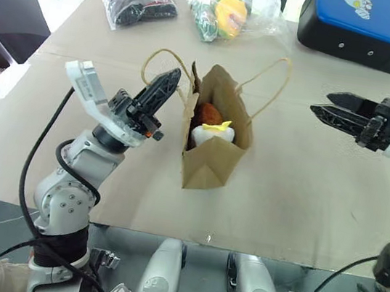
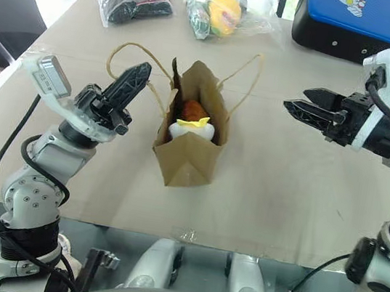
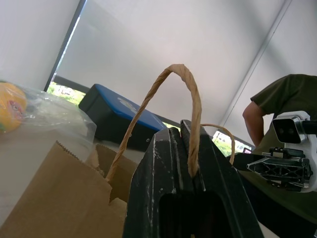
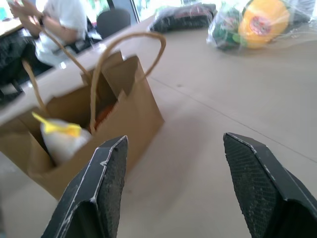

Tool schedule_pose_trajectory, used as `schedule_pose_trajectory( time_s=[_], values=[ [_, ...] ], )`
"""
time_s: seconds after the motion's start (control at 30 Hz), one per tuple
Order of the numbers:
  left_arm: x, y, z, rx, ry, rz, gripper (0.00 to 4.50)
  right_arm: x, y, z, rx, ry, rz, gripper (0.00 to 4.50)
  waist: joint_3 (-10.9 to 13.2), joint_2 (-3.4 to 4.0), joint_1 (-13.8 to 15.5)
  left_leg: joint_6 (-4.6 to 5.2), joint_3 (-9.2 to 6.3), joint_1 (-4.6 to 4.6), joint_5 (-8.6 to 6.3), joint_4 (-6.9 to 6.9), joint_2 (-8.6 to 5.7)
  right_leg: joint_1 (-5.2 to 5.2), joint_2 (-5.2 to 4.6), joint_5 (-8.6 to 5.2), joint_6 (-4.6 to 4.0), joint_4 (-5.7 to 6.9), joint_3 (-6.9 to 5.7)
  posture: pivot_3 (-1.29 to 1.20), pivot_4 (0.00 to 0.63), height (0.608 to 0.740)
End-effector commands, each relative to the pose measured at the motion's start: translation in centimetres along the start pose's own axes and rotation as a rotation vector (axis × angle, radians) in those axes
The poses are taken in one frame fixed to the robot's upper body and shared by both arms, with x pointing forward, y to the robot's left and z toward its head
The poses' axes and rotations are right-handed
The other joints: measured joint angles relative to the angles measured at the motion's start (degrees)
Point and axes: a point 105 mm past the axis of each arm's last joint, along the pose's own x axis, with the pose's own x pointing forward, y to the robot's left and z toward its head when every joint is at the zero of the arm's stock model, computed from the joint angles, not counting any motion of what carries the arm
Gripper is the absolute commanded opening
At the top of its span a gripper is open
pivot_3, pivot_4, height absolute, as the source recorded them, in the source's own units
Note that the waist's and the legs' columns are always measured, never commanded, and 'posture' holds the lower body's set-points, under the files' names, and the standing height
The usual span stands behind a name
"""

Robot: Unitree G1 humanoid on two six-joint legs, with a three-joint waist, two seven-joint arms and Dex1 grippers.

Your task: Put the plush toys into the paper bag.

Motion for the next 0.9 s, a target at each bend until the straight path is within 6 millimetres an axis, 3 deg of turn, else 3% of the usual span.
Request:
schedule_pose_trajectory(
  time_s=[0.03,0.23,0.33,0.43,0.47,0.57,0.7,0.77,0.87,0.9],
  values=[
    [0.3,-0.7,0.9,0.029,-0.019,-0.044,0.0,2.1,1.5,0.4,0.014,-0.034,0.085,2.89,0.0,0.0,-0.25,0.0,0.0,-0.02,0.0,0.0,0.0,-0.02,0.01,0.0,0.0,0.01,0.0,0.0,0.15,0.74],
    [0.7,-0.5,1.1,0.041,-0.015,-0.053,0.0,6.4,2.7,0.7,0.037,-0.069,0.187,2.89,0.0,0.0,-0.56,0.0,0.01,-0.08,0.0,0.02,-0.01,-0.05,-0.03,0.0,0.01,-0.02,-0.01,0.0,0.15,0.74],
    [1.1,-0.4,1.5,0.059,-0.018,-0.059,0.0,7.8,4.4,3.4,0.003,-0.217,0.299,1.63,0.01,0.01,-0.84,0.0,-0.01,-0.06,0.0,0.01,-0.01,-0.06,-0.02,0.0,0.01,0.0,-0.02,0.0,0.15,0.74],
    [1.7,0.6,1.8,0.09,-0.015,-0.048,0.0,6.9,6.3,5.9,-0.024,-0.36,0.424,0.18,0.01,0.01,-0.68,0.0,-0.03,-0.1,0.0,-0.01,0.0,-0.09,-0.01,0.0,0.01,0.0,-0.04,0.0,0.15,0.74],
    [2.1,0.9,1.9,0.112,-0.016,-0.049,0.0,6.6,6.7,6.6,-0.034,-0.395,0.444,0.03,0.01,0.02,-0.57,0.0,-0.05,-0.1,0.0,-0.01,0.0,-0.09,-0.02,0.0,0.01,0.0,-0.07,0.0,0.15,0.74],
    [3.7,2.2,2.7,0.184,-0.017,-0.072,0.0,5.8,7.4,8.0,-0.059,-0.451,0.457,0.03,0.01,0.01,-0.3,0.0,-0.08,-0.14,0.0,0.0,-0.01,-0.08,-0.03,0.0,0.01,-0.02,-0.12,0.0,0.15,0.74],
    [5.2,3.7,3.7,0.243,0.0,-0.108,0.0,5.2,7.7,7.8,-0.095,-0.44,0.429,0.03,0.01,0.01,-0.56,-0.01,-0.06,-0.13,0.0,-0.04,-0.01,-0.09,-0.02,0.0,0.01,-0.05,-0.11,0.0,0.15,0.74],
    [5.8,4.5,3.5,0.27,0.04,-0.122,0.0,5.2,7.1,6.9,-0.111,-0.411,0.368,0.03,0.01,0.01,-0.76,0.0,-0.08,-0.14,0.0,-0.06,-0.01,-0.1,-0.01,0.0,0.01,-0.04,-0.13,0.0,0.15,0.74],
    [6.2,5.1,1.0,0.22,0.166,-0.173,0.0,5.7,5.3,4.0,-0.153,-0.314,0.219,0.03,0.0,0.0,-0.84,0.0,-0.08,-0.1,0.0,-0.14,-0.01,-0.1,-0.02,-0.01,0.02,-0.08,-0.12,0.0,0.15,0.74],
    [6.0,4.9,0.4,0.184,0.192,-0.206,0.0,5.7,4.8,3.3,-0.148,-0.296,0.199,0.27,0.01,0.01,-0.87,0.0,-0.06,-0.11,0.0,-0.15,-0.01,-0.11,-0.02,-0.01,0.02,-0.09,-0.1,0.0,0.15,0.74]
  ],
)
